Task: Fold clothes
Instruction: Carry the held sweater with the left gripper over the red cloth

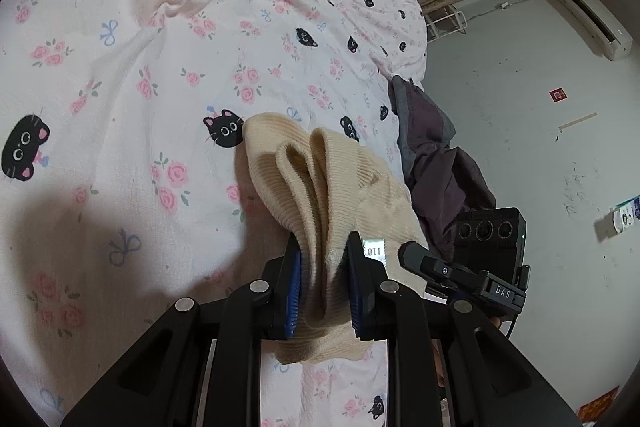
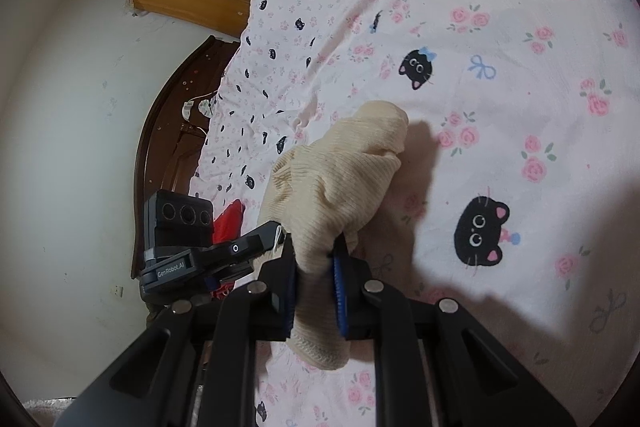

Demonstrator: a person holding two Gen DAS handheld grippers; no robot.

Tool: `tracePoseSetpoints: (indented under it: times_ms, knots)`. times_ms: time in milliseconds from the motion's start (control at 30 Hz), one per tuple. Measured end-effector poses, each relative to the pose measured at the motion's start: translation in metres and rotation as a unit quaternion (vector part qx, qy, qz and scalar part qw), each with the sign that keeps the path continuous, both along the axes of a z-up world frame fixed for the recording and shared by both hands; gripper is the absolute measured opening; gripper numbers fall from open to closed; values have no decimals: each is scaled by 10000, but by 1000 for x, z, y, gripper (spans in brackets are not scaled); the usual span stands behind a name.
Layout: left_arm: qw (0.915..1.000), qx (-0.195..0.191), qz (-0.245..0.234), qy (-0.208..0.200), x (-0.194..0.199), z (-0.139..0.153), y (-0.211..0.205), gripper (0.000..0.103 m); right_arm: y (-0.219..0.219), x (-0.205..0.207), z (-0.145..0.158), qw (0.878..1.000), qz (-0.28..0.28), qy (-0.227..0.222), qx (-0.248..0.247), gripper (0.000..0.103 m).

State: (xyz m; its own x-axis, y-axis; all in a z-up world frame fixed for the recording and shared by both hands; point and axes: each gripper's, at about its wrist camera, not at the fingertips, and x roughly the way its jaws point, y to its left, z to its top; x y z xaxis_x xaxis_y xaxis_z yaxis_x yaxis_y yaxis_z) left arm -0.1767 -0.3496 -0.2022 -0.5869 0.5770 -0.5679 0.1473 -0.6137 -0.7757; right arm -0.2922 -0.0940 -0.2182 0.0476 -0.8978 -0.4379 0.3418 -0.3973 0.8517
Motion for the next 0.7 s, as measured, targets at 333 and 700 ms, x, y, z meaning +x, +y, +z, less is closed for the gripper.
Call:
tracePoseSetpoints:
  times_ms: [333,700]
  knots:
    - [9999,-9,95,130,12,15,-8,17,-7,8,17,9998,91,156,44,16]
    - [9976,-346,467,370,58,57,-43,17,-43,29,49,9984,445,353,-61,16]
